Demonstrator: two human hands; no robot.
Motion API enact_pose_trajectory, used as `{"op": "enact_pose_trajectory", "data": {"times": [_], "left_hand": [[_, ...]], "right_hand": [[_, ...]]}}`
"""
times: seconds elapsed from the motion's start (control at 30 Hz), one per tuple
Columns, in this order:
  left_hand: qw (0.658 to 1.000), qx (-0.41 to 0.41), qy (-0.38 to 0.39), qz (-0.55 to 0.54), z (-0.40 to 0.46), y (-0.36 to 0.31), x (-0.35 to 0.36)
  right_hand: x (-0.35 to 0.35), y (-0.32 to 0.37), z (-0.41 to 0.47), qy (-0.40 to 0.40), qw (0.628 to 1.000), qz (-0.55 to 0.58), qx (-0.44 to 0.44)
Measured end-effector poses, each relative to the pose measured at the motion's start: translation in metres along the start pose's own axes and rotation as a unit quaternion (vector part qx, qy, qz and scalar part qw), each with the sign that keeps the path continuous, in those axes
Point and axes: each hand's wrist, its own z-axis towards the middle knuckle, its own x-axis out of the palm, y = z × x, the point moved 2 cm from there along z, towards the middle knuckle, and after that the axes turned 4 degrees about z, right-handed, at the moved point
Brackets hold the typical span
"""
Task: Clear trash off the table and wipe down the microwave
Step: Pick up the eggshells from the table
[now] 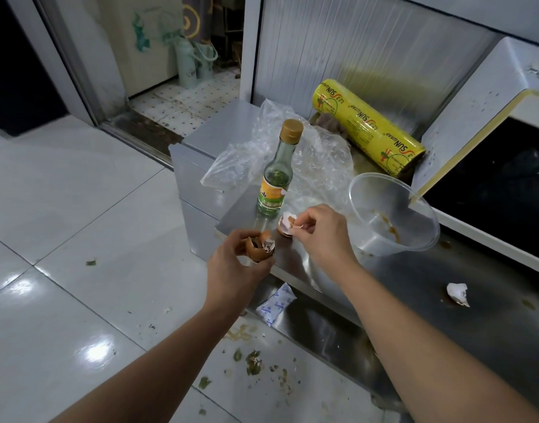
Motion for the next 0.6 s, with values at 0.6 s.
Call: {"op": "enact_pose_trajectory", "data": {"times": [0.6], "left_hand": [[1.0,-0.003,0.008,0.013,-0.003,-0.002,0.014]], "right_hand": [[-0.025,-0.047,-0.027,0.008,0.988,-0.143,0.063]]}}
